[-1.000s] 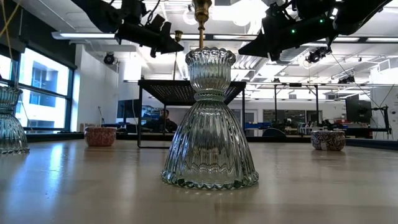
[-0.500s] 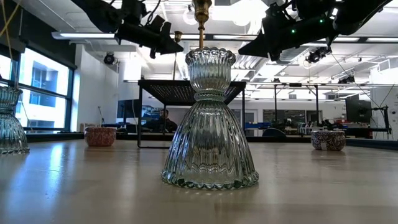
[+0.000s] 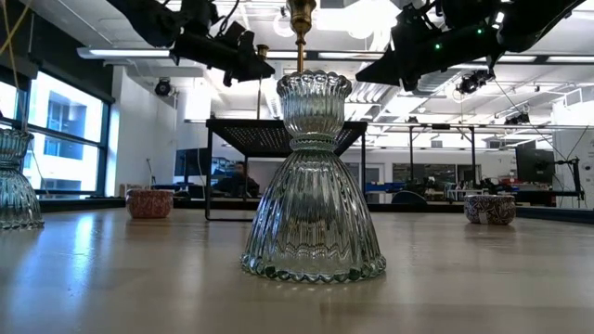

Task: Pick & Place candle stick holders
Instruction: Put the top gold candle holder on the shelf, then adjust the green candle holder on the shelf

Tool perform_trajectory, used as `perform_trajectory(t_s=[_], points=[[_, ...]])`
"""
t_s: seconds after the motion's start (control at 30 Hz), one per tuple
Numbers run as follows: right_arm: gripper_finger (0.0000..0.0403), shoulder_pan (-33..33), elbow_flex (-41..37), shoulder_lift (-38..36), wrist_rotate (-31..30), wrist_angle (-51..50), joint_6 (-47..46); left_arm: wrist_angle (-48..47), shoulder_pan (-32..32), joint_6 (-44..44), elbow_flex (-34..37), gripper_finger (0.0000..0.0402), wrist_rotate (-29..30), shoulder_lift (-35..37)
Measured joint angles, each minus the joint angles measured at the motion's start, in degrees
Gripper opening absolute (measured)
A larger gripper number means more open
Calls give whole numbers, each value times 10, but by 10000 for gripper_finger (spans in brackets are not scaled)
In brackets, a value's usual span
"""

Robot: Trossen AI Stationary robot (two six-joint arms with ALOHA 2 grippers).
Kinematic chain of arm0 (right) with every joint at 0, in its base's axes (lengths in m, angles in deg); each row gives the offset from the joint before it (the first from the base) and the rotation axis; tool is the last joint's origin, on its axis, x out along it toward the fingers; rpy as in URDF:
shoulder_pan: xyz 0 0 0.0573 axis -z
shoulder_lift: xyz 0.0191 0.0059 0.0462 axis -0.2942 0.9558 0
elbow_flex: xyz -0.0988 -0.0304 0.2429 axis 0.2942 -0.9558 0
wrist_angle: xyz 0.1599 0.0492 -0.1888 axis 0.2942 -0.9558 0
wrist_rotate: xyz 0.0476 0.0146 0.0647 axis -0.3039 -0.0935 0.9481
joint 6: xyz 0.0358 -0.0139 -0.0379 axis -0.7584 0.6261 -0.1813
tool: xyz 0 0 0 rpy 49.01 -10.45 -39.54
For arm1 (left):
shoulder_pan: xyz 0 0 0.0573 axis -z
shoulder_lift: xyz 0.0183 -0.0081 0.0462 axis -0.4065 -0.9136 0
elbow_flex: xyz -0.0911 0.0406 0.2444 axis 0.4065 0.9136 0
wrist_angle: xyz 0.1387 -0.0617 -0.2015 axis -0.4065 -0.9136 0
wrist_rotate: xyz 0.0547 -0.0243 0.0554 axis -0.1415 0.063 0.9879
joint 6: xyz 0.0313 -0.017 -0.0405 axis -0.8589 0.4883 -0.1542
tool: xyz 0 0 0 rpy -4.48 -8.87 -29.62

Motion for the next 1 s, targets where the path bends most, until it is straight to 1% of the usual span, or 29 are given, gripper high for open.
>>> perform_trajectory(t_s=[0.17, 0.33, 0.47, 0.63, 0.73, 0.87, 0.93, 1.0], points=[[1, 0, 0, 0, 0, -4, 0, -28, 0, -3, 0, 166, 0, 17], [2, 0, 0, 0, 0, -10, 0, -79, 0, -16, 0, 195, 0, 41], [1, 0, 0, 0, 0, -9, 0, -140, 0, -56, 0, 200, 0, 68], [1, 0, 0, 0, 0, -10, 0, -220, 0, -81, 0, 200, 1, 99], [1, 0, 0, 0, -2, -15, -1, -277, 0, -108, 0, 187, 4, 121], [1, 0, 0, 0, -2, -19, -7, -341, 1, -124, 0, 141, -1, 138], [1, 0, 0, 0, -3, -19, -11, -337, 5, -120, 10, 110, -5, 147], [1, 0, 0, 0, -3, -19, -11, -309, 15, -119, 41, 78, -9, 156]])
